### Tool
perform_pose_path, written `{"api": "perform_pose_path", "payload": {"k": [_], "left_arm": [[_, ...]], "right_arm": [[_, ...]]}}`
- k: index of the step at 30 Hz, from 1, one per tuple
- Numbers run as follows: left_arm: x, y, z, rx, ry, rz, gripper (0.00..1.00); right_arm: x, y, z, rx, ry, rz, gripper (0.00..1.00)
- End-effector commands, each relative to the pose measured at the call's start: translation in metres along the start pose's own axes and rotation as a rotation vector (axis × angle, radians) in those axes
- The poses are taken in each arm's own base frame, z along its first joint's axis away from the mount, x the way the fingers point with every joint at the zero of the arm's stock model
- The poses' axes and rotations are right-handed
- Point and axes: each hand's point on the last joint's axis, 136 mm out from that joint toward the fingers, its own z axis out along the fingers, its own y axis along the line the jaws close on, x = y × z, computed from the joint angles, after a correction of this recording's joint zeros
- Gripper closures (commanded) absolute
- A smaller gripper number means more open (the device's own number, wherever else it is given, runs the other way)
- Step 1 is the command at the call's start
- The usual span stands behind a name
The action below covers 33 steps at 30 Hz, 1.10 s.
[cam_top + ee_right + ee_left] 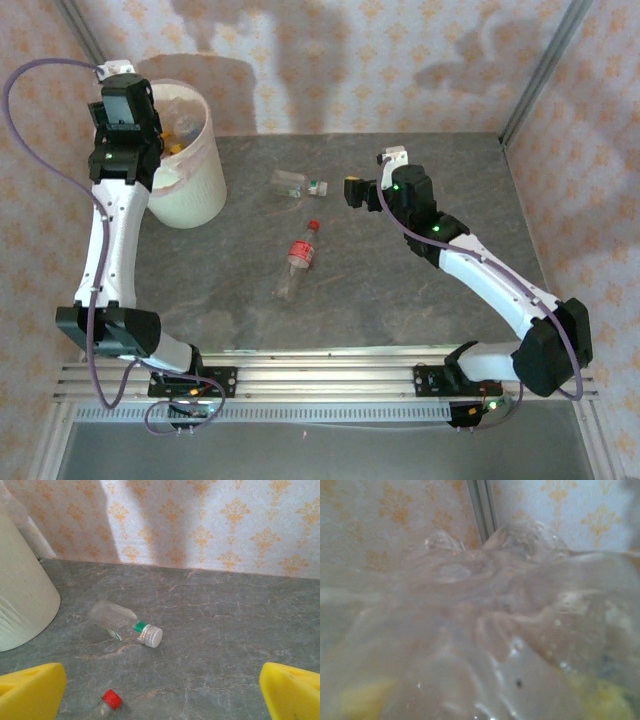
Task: Put the plastic bottles in the bin
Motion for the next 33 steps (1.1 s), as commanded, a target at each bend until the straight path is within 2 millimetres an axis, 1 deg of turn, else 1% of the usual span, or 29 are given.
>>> {"api": "perform_pose_path", "payload": {"k": [1, 4, 8, 12, 15, 16, 17, 18, 20, 21, 24, 29, 33], "left_arm": [[-0.010, -0.002, 0.007, 0.040, -0.024, 0.096, 0.41], [-0.007, 0.001, 0.024, 0.015, -0.001, 0.092, 0.41], [-0.002, -0.005, 0.054, -0.004, 0.029, 0.119, 0.40], [0.000, 0.000, 0.085, -0.092, 0.067, 0.129, 0.37], [0.005, 0.001, 0.105, -0.099, 0.105, 0.103, 0.36], [0.004, 0.003, 0.107, -0.095, 0.109, 0.093, 0.36], [0.012, -0.002, 0.118, -0.095, 0.135, 0.094, 0.35], [0.013, -0.003, 0.123, -0.101, 0.144, 0.093, 0.32], [0.013, 0.000, 0.126, -0.124, 0.157, 0.083, 0.16], [0.012, 0.000, 0.126, -0.127, 0.160, 0.073, 0.11], [0.006, -0.002, 0.121, -0.098, 0.149, 0.032, 0.01], [-0.011, -0.003, 0.103, -0.028, 0.107, -0.040, 0.00], [-0.023, -0.003, 0.087, 0.023, 0.077, -0.090, 0.00]], "right_arm": [[-0.006, -0.006, -0.006, 0.021, -0.017, -0.001, 0.01], [-0.006, -0.008, -0.005, 0.035, -0.016, 0.002, 0.01], [-0.005, -0.012, -0.007, 0.054, -0.009, 0.004, 0.01], [-0.001, -0.018, -0.011, 0.074, -0.002, -0.003, 0.01], [0.001, -0.029, -0.014, 0.132, -0.015, 0.018, 0.01], [0.000, -0.035, -0.015, 0.159, -0.022, 0.031, 0.01], [0.000, -0.040, -0.016, 0.185, -0.030, 0.051, 0.01], [-0.001, -0.045, -0.017, 0.205, -0.040, 0.073, 0.01], [-0.002, -0.056, -0.020, 0.243, -0.058, 0.127, 0.01], [-0.003, -0.061, -0.022, 0.260, -0.070, 0.163, 0.01], [-0.005, -0.067, -0.025, 0.255, -0.084, 0.224, 0.01], [-0.010, -0.071, -0.029, 0.256, -0.107, 0.275, 0.01], [-0.009, -0.073, -0.028, 0.259, -0.110, 0.287, 0.01]]}}
